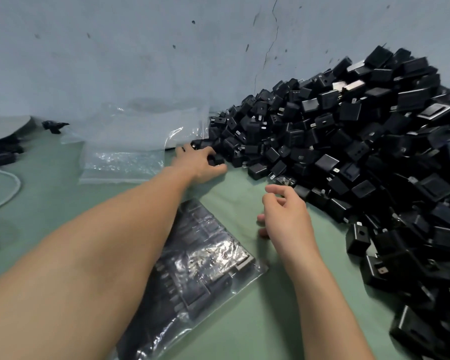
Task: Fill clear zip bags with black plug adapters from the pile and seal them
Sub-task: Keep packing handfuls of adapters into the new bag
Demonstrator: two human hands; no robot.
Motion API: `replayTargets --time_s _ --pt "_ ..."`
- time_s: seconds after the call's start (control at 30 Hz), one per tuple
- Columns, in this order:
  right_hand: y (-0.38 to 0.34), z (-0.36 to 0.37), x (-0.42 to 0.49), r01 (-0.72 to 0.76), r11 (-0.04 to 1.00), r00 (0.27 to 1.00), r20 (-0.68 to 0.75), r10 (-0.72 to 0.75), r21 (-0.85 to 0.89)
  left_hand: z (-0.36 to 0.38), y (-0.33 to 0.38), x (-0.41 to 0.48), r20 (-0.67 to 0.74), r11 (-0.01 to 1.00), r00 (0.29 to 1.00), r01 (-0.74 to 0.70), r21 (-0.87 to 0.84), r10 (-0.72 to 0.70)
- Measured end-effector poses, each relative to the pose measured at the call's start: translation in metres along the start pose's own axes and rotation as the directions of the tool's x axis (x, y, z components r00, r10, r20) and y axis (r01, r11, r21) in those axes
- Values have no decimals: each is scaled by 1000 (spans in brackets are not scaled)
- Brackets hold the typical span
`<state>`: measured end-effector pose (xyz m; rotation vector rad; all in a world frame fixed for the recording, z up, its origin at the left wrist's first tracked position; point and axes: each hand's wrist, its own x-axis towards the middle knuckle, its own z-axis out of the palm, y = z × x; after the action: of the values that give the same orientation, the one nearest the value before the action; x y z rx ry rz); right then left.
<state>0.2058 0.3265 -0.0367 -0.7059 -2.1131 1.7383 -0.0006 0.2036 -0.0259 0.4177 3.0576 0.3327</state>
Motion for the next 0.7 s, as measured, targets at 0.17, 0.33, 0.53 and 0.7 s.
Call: replayTargets --time_s 0.17,0.33,0.53,0.7 --pt "-4 1 -7 33 998 999 13 -33 -48 6 -5 -13 -94 995 995 -52 -83 44" --pt "-5 1 -11 44 997 999 14 -43 -70 12 -3 -22 -158 981 970 -171 91 184" --pt "-9 4 -11 41 999 999 -14 -41 -10 9 -8 -24 -262 946 952 -224 -236 160" --pt "-10 9 -15 58 998 997 -54 -58 14 11 -6 -28 -268 928 889 -359 95 371"
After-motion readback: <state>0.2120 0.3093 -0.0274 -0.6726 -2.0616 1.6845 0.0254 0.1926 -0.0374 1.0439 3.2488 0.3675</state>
